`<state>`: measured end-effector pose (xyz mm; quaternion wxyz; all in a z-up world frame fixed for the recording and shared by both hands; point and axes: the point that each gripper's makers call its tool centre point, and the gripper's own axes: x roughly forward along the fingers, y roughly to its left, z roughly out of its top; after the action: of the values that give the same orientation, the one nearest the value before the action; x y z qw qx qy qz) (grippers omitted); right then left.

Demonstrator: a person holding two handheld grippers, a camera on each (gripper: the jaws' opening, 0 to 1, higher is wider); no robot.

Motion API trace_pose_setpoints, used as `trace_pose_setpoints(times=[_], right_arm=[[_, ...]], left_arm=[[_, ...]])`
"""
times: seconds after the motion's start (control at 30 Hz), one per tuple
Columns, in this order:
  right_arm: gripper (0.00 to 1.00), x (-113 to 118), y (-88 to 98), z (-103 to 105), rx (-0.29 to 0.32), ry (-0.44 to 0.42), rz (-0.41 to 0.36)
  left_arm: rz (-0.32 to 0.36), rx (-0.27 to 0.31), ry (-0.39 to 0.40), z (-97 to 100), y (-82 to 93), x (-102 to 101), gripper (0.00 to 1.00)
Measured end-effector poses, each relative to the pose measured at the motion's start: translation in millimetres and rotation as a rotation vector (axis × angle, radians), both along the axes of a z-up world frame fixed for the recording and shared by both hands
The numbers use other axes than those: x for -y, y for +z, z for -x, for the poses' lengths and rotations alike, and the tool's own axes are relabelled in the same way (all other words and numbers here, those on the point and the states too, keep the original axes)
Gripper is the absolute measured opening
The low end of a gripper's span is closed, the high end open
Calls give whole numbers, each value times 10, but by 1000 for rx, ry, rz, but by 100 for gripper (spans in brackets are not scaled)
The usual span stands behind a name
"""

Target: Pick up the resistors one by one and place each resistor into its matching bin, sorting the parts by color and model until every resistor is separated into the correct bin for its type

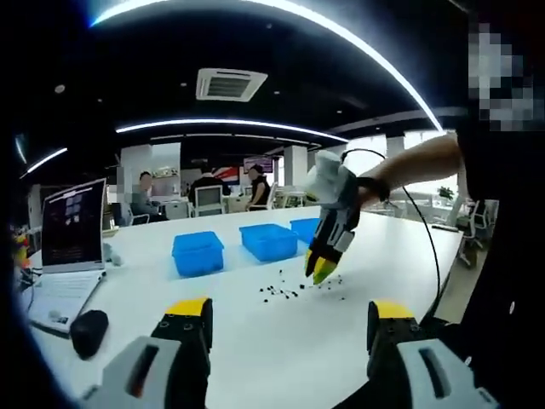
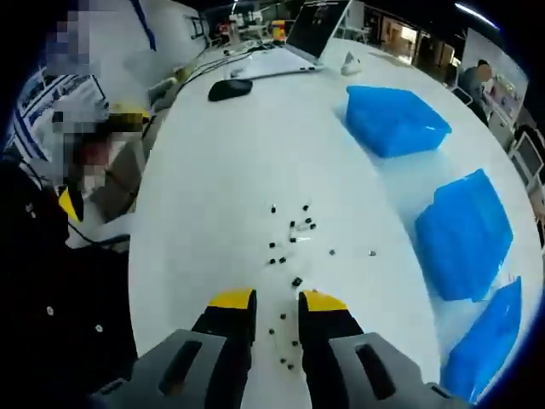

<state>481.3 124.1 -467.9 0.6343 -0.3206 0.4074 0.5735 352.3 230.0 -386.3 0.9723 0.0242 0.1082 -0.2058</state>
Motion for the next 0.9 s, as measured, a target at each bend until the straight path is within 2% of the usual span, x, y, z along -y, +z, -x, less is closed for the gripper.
trace_pose_setpoints(times=[0.3, 0.5, 0.6, 0.9], right_arm=[[16, -24, -172, -70, 24, 20, 48], [12, -61, -163, -138, 58, -22, 34], [8, -56, -168, -173, 119, 4, 44], [7, -63, -161, -181, 149, 48, 53]], left_arm=[[4, -5, 8, 14, -18, -7, 74], [-1, -9, -4, -15, -27, 36, 74], [-2, -10, -13, -30, -33, 68, 74], [-2, -9, -22, -38, -36, 103, 74]])
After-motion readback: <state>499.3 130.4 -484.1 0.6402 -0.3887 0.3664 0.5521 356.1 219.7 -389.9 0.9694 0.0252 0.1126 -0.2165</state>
